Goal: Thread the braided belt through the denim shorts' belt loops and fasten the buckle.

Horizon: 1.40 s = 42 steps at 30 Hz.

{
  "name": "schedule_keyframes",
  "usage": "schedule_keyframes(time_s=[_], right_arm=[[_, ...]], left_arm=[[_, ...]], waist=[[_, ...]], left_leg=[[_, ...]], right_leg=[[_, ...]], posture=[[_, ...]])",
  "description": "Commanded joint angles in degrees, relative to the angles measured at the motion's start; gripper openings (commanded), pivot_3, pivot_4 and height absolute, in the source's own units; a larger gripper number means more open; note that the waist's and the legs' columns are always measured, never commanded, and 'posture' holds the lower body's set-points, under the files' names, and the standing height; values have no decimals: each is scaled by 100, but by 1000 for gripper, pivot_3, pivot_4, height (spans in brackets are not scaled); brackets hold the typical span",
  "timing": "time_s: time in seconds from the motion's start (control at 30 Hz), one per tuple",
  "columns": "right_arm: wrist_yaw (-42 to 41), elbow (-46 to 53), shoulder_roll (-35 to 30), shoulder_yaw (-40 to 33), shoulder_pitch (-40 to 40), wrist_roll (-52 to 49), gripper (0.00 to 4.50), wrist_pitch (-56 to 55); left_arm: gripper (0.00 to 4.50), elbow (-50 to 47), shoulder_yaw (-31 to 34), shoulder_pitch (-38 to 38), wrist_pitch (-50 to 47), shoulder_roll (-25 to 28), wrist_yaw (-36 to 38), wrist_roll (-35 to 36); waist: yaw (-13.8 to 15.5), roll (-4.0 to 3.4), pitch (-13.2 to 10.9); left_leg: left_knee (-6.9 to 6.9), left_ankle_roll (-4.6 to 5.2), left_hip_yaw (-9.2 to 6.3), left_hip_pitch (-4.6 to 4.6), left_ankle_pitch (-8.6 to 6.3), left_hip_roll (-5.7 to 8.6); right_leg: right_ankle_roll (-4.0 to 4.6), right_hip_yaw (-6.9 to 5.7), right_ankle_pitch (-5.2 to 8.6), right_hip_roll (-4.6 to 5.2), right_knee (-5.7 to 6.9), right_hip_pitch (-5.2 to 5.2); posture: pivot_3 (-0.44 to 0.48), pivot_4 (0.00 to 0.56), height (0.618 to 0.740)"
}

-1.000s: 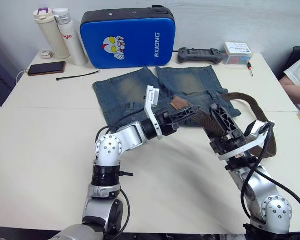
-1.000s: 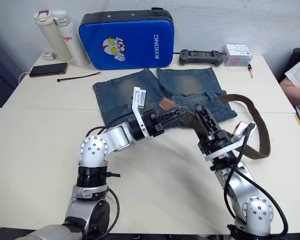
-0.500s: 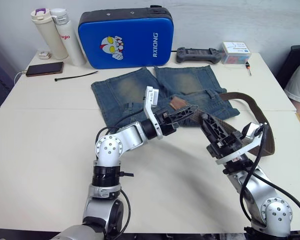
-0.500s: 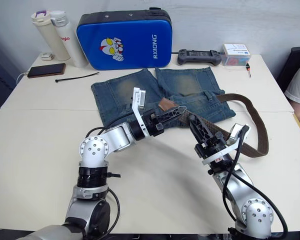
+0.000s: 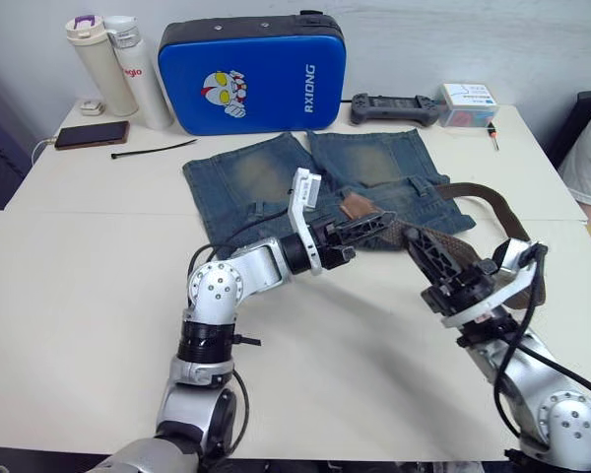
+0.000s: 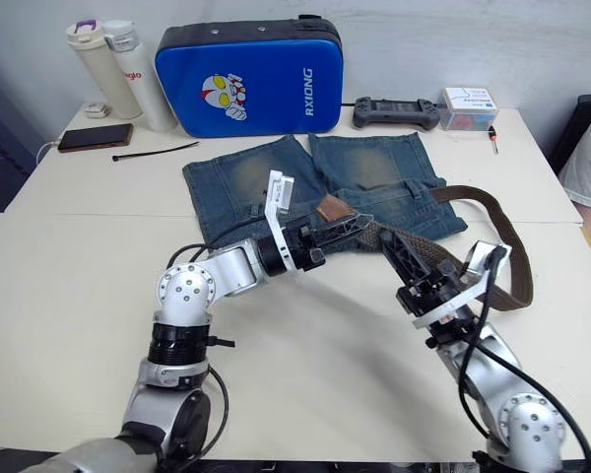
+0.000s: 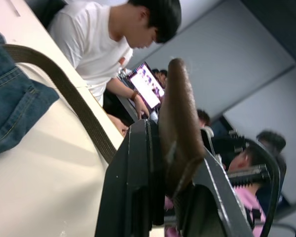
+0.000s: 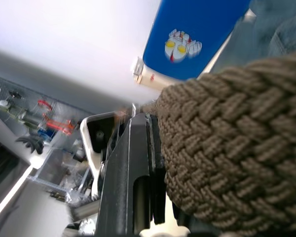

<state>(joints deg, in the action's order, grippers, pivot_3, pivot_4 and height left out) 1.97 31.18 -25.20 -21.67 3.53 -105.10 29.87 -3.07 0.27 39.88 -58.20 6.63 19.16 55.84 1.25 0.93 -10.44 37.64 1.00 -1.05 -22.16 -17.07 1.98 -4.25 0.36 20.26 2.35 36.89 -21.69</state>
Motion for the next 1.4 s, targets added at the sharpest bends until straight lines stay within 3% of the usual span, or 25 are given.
schedule_keyframes(time_s=[0.03,0.1,0.17,0.23,0.4,0.57,0.77,0.9,1.03,1.13,1.27,1.4], right_arm=[[-152,78,-393,-543,109,-127,0,34],[-141,60,-678,-707,181,-49,0,134],[-152,106,-966,-854,268,85,0,219],[-156,203,-1315,-1021,423,166,0,370],[-1020,639,-2085,-2081,1313,479,0,859],[-1402,897,-2140,-2688,2033,652,0,981],[-1058,1133,-1955,-2703,2094,807,0,658],[-767,1230,-1980,-2676,1980,794,0,483],[-612,1200,-2080,-2601,1896,769,0,469],[-508,1088,-2199,-2517,1829,758,0,539],[-425,812,-2433,-2411,1607,635,0,628],[-357,455,-2658,-2242,1279,466,0,724]], left_arm=[[2643,-111,-955,314,1080,945,1012,-1521],[3606,56,-1649,488,1852,1478,1603,-2455],[4393,350,-1977,661,2461,1631,1939,-3024],[4457,769,-2240,894,3082,1569,2169,-3567],[4457,2710,-2717,1783,4443,603,2421,-4629],[4457,4807,-2806,2728,5782,-298,1933,-5601],[4457,6707,-2913,3279,6600,-1048,1311,-6462],[3208,7326,-3008,3402,6744,-1289,1041,-6984],[1441,7525,-2893,3396,6750,-1291,1093,-7169],[194,7469,-2779,3253,6828,-1159,1628,-7145],[64,6829,-2523,2851,6862,-677,2911,-6845],[64,4985,-2371,1940,6101,144,4065,-6480]], waist=[[-35,-2,-1],[-28,-4,-2],[-4,-6,-1],[40,-8,-1],[170,-9,-3],[177,-4,-6],[154,2,-9],[151,5,-11],[151,5,-11],[138,4,-10],[63,-3,-6],[-38,-9,-3]], left_leg=[[-7,-1,4,5,1,0],[-22,-3,5,10,6,0],[-37,-1,4,13,11,6],[-42,6,4,10,10,6],[-39,30,-4,-19,3,10],[-36,82,5,-39,-24,12],[-29,103,17,-40,-34,15],[-28,100,17,-35,-33,15],[-27,97,18,-30,-31,15],[-28,80,19,-29,-21,15],[-31,59,20,-24,-9,15],[-35,49,21,-15,-3,13]], right_leg=[[1,5,0,-1,-1,0],[5,6,0,-1,-2,-2],[6,7,0,6,-6,-1],[6,5,0,10,-22,-1],[-2,-9,-4,18,-59,-2],[-29,-6,-18,15,-77,-1],[-46,8,-27,18,-89,-1],[-46,11,-27,18,-88,-3],[-46,13,-27,18,-87,-3],[-46,13,-27,18,-82,-3],[-44,14,-27,18,-80,-3],[-35,16,-23,18,-48,-2]], posture=[[0,150,740],[0,150,740],[0,150,740],[0,150,740],[0,150,740],[0,150,740],[0,150,740],[0,150,740],[0,150,740],[0,150,740],[0,150,740],[0,150,740]])
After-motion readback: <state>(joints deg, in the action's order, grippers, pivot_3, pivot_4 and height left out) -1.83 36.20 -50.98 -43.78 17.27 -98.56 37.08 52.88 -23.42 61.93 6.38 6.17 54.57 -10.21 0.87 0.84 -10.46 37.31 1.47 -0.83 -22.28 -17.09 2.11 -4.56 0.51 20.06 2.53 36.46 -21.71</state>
